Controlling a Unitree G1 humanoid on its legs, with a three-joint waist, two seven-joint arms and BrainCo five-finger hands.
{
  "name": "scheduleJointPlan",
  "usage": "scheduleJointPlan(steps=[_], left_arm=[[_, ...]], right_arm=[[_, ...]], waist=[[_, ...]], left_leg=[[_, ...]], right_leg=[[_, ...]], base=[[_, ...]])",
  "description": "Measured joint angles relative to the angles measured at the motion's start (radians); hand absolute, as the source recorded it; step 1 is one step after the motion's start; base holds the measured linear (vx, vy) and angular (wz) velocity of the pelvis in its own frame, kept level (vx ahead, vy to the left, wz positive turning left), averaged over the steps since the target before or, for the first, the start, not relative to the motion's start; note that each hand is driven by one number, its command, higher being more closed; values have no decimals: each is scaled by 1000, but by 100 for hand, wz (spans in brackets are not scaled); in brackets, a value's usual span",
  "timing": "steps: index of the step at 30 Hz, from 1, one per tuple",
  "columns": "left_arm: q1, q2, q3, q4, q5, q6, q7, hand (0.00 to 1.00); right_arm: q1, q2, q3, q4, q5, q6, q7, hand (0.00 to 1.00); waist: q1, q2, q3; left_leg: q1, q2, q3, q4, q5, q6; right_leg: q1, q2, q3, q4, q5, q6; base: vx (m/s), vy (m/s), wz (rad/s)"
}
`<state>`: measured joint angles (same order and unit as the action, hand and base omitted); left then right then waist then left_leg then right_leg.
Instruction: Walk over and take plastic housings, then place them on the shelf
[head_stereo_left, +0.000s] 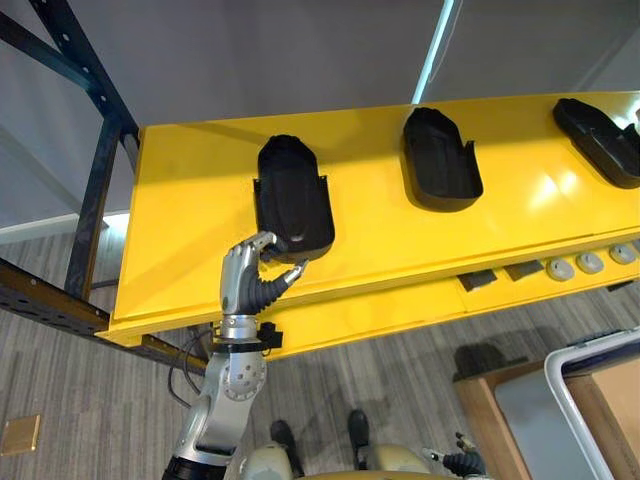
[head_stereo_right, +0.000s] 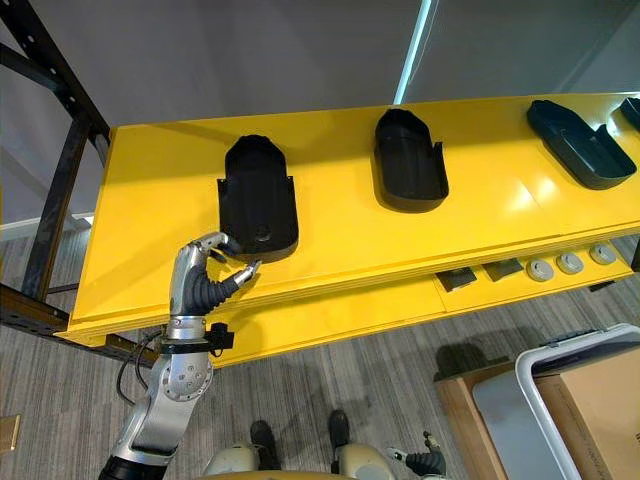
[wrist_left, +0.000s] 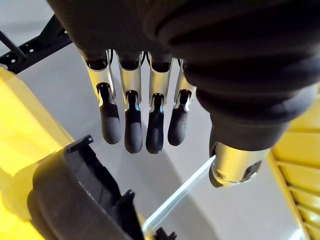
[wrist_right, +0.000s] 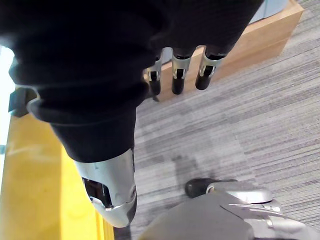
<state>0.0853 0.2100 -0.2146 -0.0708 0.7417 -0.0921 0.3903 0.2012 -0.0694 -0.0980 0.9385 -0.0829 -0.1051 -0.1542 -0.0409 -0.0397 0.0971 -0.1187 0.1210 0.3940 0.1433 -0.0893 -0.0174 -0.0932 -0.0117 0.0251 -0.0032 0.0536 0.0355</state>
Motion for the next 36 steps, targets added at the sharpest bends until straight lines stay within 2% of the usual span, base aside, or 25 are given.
scheduleJointPlan(steps=[9,16,23,26,36], left_arm=[[-72,3,-21,145,73,20,-17,100],[-121,11,-24,200,95,32,-15,100],[-192,10,-55,242,95,46,-15,100],[-213,8,-54,251,95,65,-8,100],[-266,-24,-22,279,91,109,10,100]], right_arm=[[-20,-16,38,26,-6,1,0,0],[-40,-8,39,27,-6,2,-1,0],[-53,-3,38,27,-6,4,-17,0],[-59,1,37,24,-6,4,-18,0],[-63,10,25,14,-6,6,-18,0]], waist=[[-3,-3,-14],[-32,-10,-35],[-40,-13,-35],[-52,-15,-35],[-55,-21,-27]], left_leg=[[29,-31,3,-99,56,5],[31,-45,13,-146,79,6],[24,-54,21,-147,78,7],[20,-54,22,-147,78,8],[2,-43,47,-115,57,14]], right_leg=[[-18,-10,-2,5,-1,0],[-38,-15,-2,0,1,-1],[-50,-24,6,-7,7,5],[-50,-24,7,-14,10,6],[-58,-21,21,-17,13,6]], base=[[3,15,1],[-1,3,-1],[5,14,-3],[22,2,0],[-2,-1,-4]])
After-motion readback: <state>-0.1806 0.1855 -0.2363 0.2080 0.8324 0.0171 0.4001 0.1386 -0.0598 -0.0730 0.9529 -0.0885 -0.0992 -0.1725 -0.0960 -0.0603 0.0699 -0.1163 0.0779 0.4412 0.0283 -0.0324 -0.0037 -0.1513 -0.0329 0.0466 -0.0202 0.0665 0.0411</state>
